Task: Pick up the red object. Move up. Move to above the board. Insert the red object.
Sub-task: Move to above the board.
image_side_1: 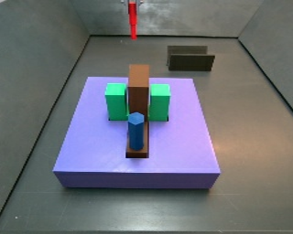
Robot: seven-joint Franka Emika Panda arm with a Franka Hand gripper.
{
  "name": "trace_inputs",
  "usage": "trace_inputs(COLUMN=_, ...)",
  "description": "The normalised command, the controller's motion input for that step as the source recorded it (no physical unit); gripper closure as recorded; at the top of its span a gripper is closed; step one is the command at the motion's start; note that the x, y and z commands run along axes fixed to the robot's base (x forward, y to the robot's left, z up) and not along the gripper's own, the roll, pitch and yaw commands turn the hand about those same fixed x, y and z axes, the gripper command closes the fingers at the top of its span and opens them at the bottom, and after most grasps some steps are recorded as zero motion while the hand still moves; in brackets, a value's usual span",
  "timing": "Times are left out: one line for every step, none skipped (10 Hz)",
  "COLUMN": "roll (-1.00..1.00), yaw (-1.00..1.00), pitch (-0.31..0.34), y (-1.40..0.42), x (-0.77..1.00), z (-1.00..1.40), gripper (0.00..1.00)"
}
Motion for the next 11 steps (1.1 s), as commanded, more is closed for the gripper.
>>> trace_inputs(roll=-0.01, yaw=0.00, pitch=0.039, y=0.00, x=-0.03, z=1.40, gripper=1.00)
trace_inputs(roll=0.01, yaw=0.00, pitch=0.042, y=0.00, x=-0.05, z=1.40, gripper=1.00)
trace_inputs(roll=0.03, yaw=0.01, pitch=0.024, y=0.00, x=0.00, z=1.40, gripper=1.00)
trace_inputs(roll=0.00, yaw=0.00, pitch=0.059, y=0.01, x=0.06, z=1.40, gripper=1.00)
trace_inputs(roll=0.00, yaw=0.00, pitch=0.093, y=0.00, x=0.02, z=0.62, gripper=1.00)
trace_inputs(roll=0.01, yaw=0.00, pitch=0.061, y=0.00, x=0.03, z=0.22, gripper=1.00)
trace_inputs(roll=-0.03, yaw=0.14, pitch=0.338, y=-1.40, x=0.14, z=0.16, gripper=1.00)
trace_inputs(roll=-0.03, yaw=0.13, pitch=0.339, y=-1.40, x=0.13, z=0.16, gripper=1.00)
trace_inputs(roll=0.02, yaw=0.09, pitch=0.264, y=-1.40, x=0.14, z=0.17, gripper=1.00)
trace_inputs(roll=-0.02, yaw=0.03, pitch=0.171, y=-1.40, x=0.14, z=0.17, gripper=1.00)
trace_inputs(roll=-0.01, yaw=0.03, pitch=0.127, y=-1.40, x=0.15, z=0.17, gripper=1.00)
